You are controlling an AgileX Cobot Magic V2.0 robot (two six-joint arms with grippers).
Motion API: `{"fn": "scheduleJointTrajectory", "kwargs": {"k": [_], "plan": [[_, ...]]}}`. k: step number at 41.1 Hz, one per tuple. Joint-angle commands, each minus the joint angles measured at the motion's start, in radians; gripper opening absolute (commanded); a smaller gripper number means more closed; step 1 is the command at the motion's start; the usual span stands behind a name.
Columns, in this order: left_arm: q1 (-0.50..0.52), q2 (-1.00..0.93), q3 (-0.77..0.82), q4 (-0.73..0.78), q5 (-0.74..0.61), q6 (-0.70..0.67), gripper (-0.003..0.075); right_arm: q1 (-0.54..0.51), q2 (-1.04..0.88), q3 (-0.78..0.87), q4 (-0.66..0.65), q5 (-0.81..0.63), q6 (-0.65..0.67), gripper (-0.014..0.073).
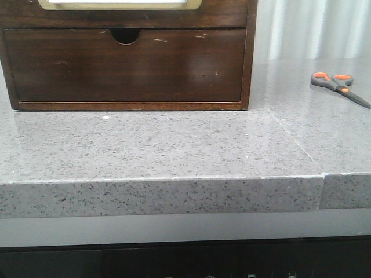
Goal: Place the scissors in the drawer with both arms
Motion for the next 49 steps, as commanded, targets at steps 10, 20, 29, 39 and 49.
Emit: {"fn": "scheduleJointTrajectory", "kwargs": {"k": [10, 20, 29, 39, 49], "plan": [[-0.001, 0.03, -0.026, -0.012, -0.05, -0.008, 0.0097, -0.003, 0.026, -0.031, -0.02, -0.032, -0.001, -0.0004], [-0.001, 0.03, -0.026, -0.01, -0.052, -0.007, 0.0608, -0.003, 0.026, -0.031, -0.025, -0.031, -0.001, 0.0504], [-0.001, 0.039, -0.026, -0.123, -0.056, -0.007, 0.0619, -0.003, 0.026, -0.031, -0.024, -0.032, -0.001, 0.0543], [-0.001, 0.151, -0.026, -0.672, -0.068, 0.075, 0.0619, -0.003, 0.026, -0.031, -0.024, -0.032, -0.001, 0.0543], [-0.001, 0.342, -0.026, -1.199, -0.059, 0.402, 0.0619, -0.003, 0.026, -0.031, -0.024, -0.032, -0.001, 0.0543]]}}
